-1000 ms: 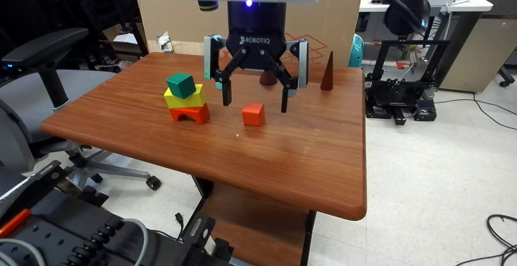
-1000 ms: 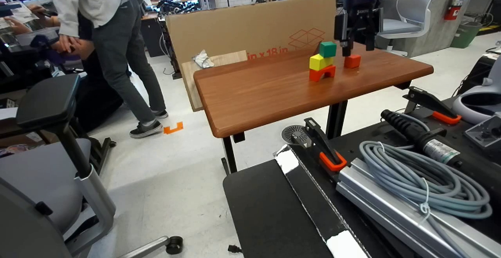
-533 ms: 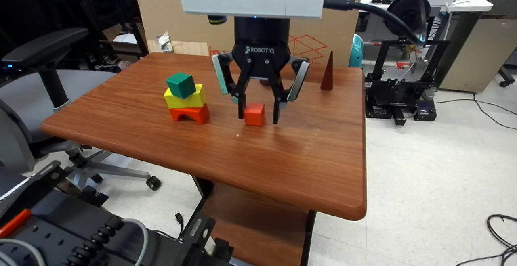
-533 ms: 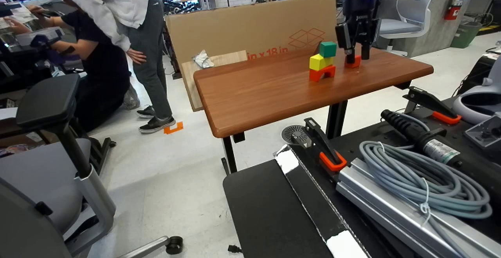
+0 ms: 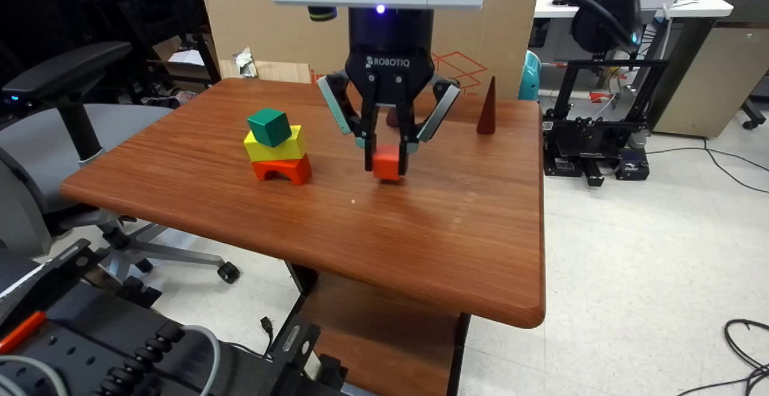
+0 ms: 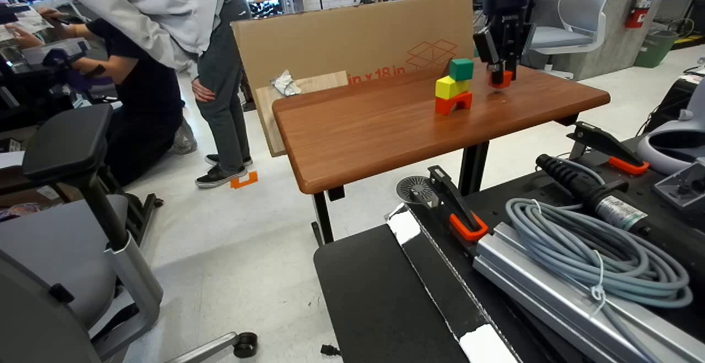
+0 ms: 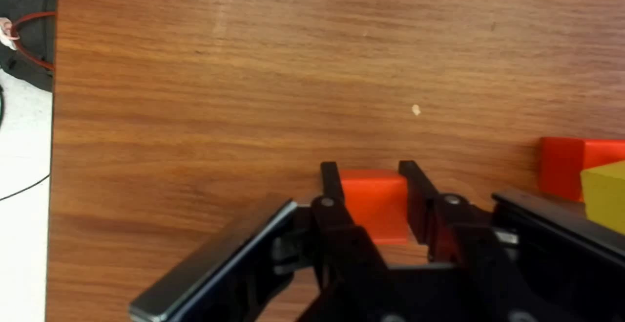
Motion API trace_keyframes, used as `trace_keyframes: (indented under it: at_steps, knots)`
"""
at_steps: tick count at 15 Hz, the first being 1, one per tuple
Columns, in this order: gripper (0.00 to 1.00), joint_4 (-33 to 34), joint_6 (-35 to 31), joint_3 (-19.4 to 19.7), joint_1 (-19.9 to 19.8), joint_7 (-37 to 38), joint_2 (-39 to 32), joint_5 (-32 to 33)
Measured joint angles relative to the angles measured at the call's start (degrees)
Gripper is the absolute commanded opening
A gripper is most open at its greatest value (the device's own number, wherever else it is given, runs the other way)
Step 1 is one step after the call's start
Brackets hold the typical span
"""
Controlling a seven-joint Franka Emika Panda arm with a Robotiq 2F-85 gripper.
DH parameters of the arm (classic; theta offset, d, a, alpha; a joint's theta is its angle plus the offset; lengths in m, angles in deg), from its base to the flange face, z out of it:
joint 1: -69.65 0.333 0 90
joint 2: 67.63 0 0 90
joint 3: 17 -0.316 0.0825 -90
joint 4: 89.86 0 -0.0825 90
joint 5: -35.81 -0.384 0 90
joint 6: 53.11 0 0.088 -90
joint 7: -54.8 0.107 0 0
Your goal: Put the orange block on top of the stacked blocks.
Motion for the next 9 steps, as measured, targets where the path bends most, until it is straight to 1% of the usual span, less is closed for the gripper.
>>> trace_keyframes:
  at_steps: [5,9]
  knots:
    - [0.08,-3.6,0.0,-1.1,0.8,0.0,7.0,0.9]
    - [0.08,-7.6,0.1,-2.1,2.4,0.0,13.6,1.6]
